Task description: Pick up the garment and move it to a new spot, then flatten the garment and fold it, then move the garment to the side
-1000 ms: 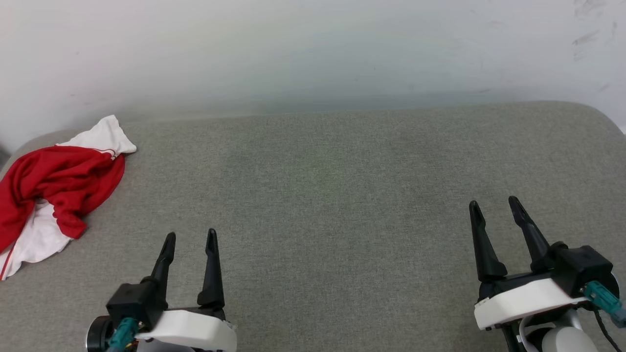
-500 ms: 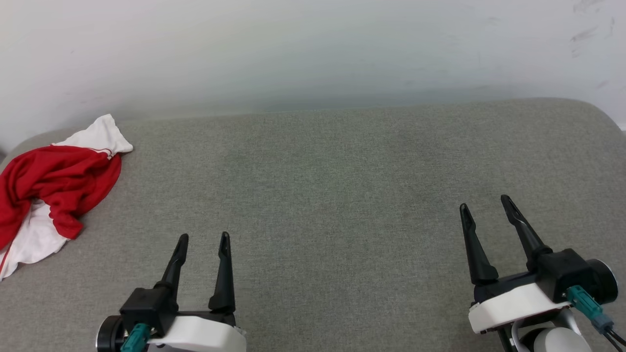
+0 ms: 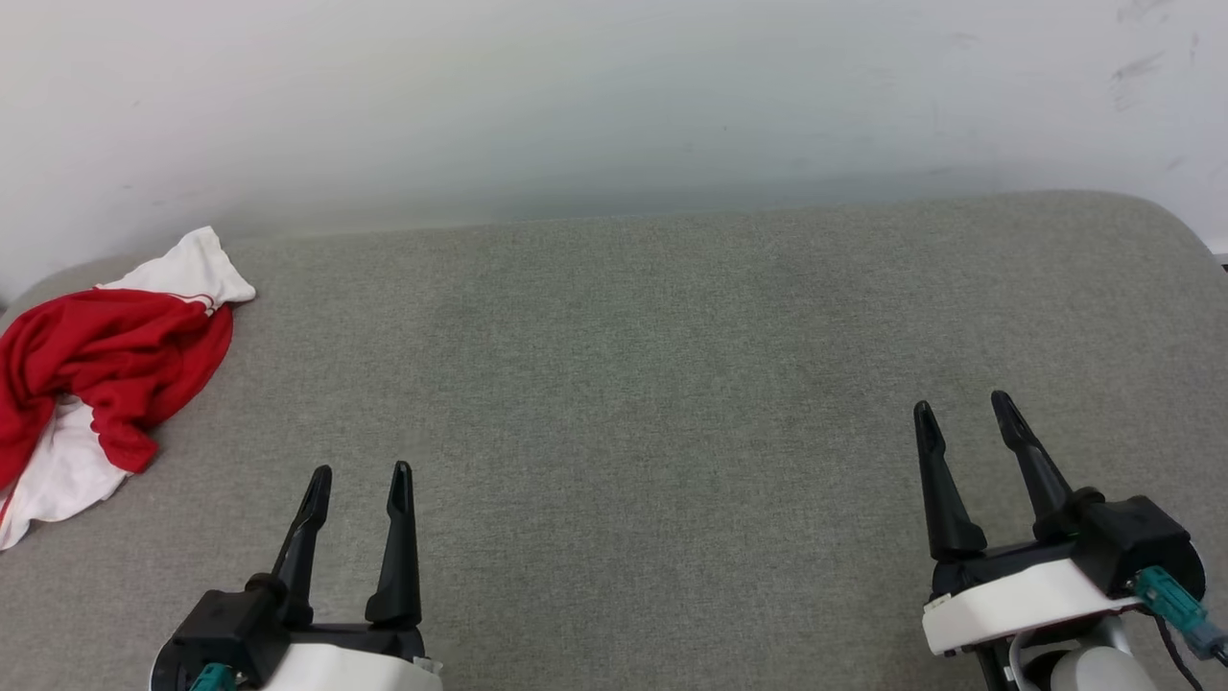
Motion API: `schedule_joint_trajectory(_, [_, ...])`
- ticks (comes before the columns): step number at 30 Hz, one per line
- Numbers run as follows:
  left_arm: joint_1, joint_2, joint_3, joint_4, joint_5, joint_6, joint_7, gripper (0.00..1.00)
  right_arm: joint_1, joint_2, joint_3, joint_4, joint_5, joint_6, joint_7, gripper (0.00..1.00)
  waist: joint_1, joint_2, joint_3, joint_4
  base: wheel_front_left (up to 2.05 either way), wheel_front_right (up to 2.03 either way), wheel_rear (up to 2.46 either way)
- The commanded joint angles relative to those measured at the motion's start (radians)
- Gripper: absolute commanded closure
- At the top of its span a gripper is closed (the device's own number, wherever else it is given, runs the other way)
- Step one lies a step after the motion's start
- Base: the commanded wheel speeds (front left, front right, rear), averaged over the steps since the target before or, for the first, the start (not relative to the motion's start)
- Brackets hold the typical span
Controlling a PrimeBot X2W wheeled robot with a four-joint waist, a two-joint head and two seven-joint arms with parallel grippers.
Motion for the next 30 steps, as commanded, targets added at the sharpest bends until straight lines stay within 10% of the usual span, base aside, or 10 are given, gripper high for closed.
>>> schedule_joint_trajectory(1, [0.009, -0.001, 0.011, -0.001, 0.019, -0.011, -0.008, 0.00, 0.002, 0.002, 0.002, -0.001, -0.018, 0.000, -0.010, 0.00, 0.0000, 0.0000, 0.000, -0.001, 0.00, 0.00, 0.00])
schedule_joint_trajectory(30, [0.023, -0.008, 0.001, 0.092, 0.127, -0.037, -0.033, 0.00, -0.003, 0.003, 0.010, 0.096, -0.034, 0.000, -0.034, 0.00, 0.0000, 0.0000, -0.011, -0.008, 0.00, 0.00, 0.00])
